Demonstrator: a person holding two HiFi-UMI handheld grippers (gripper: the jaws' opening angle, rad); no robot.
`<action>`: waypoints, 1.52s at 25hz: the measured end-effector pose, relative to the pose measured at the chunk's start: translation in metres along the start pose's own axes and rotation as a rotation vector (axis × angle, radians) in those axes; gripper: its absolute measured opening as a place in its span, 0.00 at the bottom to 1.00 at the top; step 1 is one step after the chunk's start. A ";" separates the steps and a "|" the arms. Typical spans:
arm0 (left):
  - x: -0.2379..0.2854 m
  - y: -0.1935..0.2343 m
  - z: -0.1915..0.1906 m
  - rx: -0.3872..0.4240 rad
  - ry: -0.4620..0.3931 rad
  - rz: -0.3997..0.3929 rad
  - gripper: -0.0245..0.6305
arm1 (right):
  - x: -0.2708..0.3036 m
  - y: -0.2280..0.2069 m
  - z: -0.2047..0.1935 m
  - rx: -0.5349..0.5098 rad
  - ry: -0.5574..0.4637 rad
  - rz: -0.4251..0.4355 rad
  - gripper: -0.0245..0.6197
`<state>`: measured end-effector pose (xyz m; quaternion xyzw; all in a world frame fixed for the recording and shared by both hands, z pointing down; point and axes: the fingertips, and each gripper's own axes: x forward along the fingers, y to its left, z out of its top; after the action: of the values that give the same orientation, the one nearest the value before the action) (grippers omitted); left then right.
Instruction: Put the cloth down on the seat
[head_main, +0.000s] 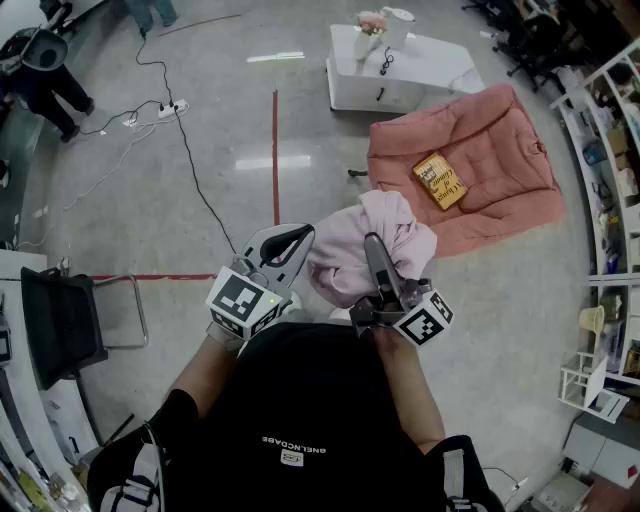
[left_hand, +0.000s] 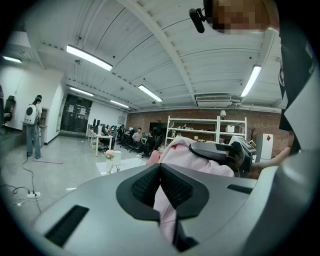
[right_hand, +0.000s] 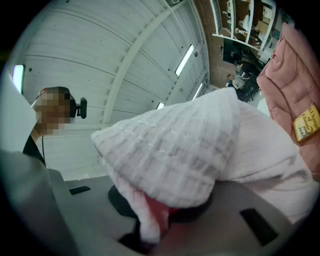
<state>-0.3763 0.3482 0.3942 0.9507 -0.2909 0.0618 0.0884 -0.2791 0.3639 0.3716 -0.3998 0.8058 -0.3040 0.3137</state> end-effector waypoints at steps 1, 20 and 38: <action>0.000 0.000 -0.001 0.001 0.000 -0.003 0.06 | 0.001 0.000 -0.002 0.001 0.005 0.000 0.20; -0.036 0.081 -0.018 -0.018 -0.012 -0.047 0.06 | 0.071 -0.007 -0.048 0.059 -0.036 0.000 0.20; 0.052 0.166 -0.017 -0.040 0.046 0.032 0.06 | 0.169 -0.094 -0.015 0.139 0.023 0.076 0.20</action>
<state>-0.4279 0.1880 0.4414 0.9423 -0.3051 0.0792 0.1128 -0.3295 0.1801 0.4063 -0.3424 0.8009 -0.3517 0.3429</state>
